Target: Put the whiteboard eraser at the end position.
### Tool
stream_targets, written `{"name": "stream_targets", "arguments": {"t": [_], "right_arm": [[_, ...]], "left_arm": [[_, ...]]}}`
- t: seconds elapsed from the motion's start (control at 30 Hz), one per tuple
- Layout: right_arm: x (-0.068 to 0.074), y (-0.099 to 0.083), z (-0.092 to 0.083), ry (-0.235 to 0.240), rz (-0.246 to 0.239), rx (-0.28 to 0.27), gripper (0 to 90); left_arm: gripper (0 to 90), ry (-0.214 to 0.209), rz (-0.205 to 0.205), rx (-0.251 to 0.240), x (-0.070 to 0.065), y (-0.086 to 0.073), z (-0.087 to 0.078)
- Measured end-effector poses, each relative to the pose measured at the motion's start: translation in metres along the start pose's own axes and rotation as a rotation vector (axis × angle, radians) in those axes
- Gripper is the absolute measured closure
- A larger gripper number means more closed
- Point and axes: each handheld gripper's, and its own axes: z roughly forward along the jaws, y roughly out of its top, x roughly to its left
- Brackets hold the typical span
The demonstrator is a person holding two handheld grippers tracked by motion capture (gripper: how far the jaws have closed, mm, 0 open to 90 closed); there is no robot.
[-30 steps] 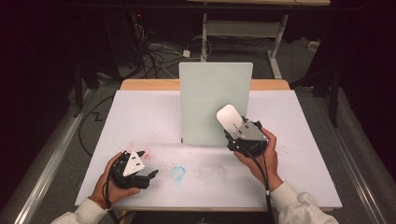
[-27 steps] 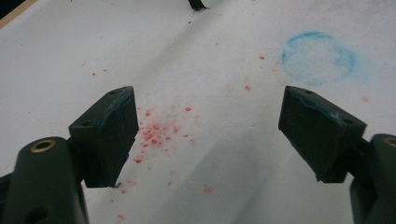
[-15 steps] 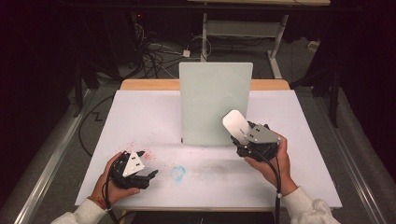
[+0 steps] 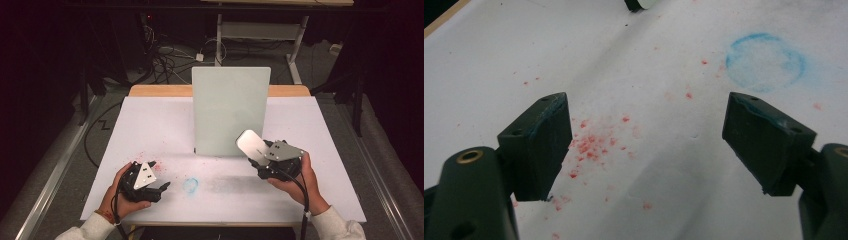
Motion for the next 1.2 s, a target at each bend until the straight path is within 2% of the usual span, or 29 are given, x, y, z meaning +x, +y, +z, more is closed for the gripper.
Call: {"name": "stream_targets", "arguments": {"t": [0.03,0.17,0.23,0.33,0.37,0.47,0.63,0.7,0.73,0.8,0.9,1.0,1.13,1.17,1.2], "right_arm": [[0.002,0.000,0.001,0.053,-0.028,0.011,31.0],[0.011,0.002,0.008,0.175,-0.133,0.052,31.0],[0.016,0.002,0.015,0.227,-0.178,0.089,31.0],[0.022,0.003,0.024,0.302,-0.209,0.126,31.0],[0.024,0.004,0.026,0.314,-0.200,0.131,31.0],[0.027,0.005,0.033,0.383,-0.217,0.156,31.0],[0.033,0.005,0.047,0.480,-0.271,0.205,30.9],[0.037,0.005,0.052,0.508,-0.291,0.233,31.0],[0.041,0.006,0.053,0.510,-0.287,0.237,30.9],[0.042,0.007,0.055,0.522,-0.311,0.250,30.9],[0.044,0.008,0.056,0.531,-0.308,0.239,30.9],[0.046,0.006,0.057,0.520,-0.308,0.220,30.6],[0.046,0.001,0.060,0.512,-0.273,0.205,30.3],[0.047,0.000,0.060,0.500,-0.258,0.190,30.5],[0.045,0.000,0.058,0.507,-0.244,0.170,30.7]], "left_arm": [[19.3,0.000,0.001,0.001,0.000,0.000,0.000],[19.3,0.003,0.001,0.001,0.001,0.000,-0.001],[19.3,0.003,0.000,0.003,0.000,0.000,-0.001],[19.3,0.000,0.004,0.006,0.000,0.000,0.000],[19.3,-0.001,0.005,0.008,0.000,0.000,0.000],[19.3,0.001,0.004,0.007,0.000,0.000,0.000],[19.3,-0.002,0.004,0.011,0.000,-0.001,0.000],[19.3,-0.002,0.004,0.011,0.000,0.000,0.000],[19.3,-0.002,0.003,0.011,0.000,0.000,0.000],[19.3,-0.004,0.004,0.011,0.000,-0.001,0.001],[19.3,-0.005,0.006,0.012,0.000,0.000,0.001],[19.3,-0.005,0.008,0.015,0.000,0.000,0.001],[19.3,-0.006,0.008,0.015,-0.001,0.000,0.002],[19.3,-0.007,0.007,0.015,0.000,0.000,0.002],[19.3,-0.007,0.006,0.014,0.000,0.000,0.002]]}}
